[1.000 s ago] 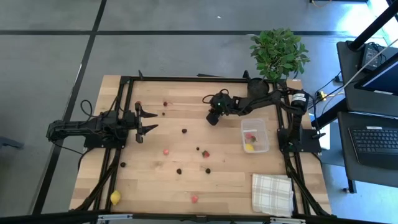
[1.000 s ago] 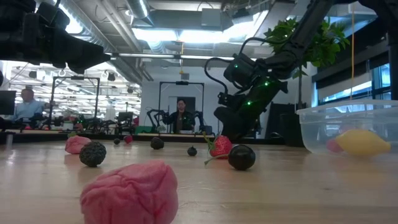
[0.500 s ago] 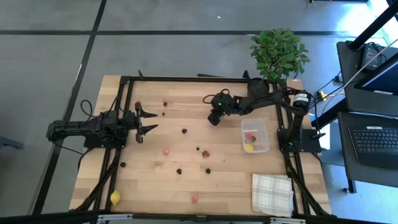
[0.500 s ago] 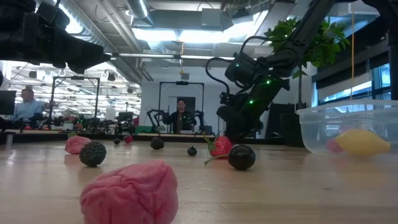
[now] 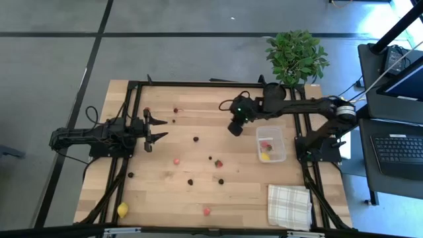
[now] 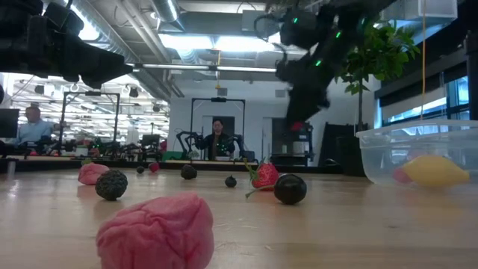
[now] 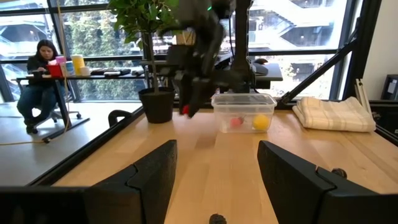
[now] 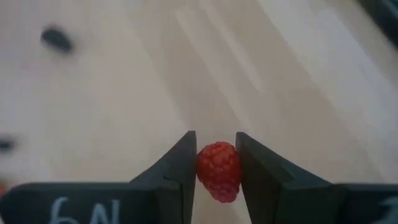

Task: Pick and placing Produce into tupperware
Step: Put the raspberry into the transparent bin

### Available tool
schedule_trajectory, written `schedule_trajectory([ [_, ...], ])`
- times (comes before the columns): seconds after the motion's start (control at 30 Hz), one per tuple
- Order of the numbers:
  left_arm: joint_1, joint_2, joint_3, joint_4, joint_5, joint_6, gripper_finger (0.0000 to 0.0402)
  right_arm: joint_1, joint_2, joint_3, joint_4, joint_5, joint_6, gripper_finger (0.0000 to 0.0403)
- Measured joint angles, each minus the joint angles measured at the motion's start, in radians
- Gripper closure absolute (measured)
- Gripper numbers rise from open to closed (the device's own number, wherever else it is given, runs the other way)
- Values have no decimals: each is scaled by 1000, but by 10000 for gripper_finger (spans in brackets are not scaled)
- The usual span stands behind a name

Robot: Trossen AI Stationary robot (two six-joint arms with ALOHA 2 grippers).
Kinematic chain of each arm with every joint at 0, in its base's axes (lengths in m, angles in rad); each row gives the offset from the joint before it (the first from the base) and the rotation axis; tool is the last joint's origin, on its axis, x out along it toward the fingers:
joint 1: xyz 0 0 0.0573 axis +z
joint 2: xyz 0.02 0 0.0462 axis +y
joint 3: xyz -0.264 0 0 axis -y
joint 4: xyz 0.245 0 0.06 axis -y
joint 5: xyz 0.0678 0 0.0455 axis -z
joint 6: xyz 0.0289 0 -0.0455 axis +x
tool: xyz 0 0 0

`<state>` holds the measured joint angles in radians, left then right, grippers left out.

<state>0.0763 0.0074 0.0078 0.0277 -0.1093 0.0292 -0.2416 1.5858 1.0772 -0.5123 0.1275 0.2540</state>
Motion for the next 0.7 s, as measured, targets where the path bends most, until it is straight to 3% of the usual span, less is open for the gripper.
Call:
schedule_trajectory([
  [0.37,0,0,0,0,0,0,184,159,-176,44,-558,4,312,302],
  [0.7,0,0,0,0,0,0,184,240,-232,-154,-580,1,520,302],
])
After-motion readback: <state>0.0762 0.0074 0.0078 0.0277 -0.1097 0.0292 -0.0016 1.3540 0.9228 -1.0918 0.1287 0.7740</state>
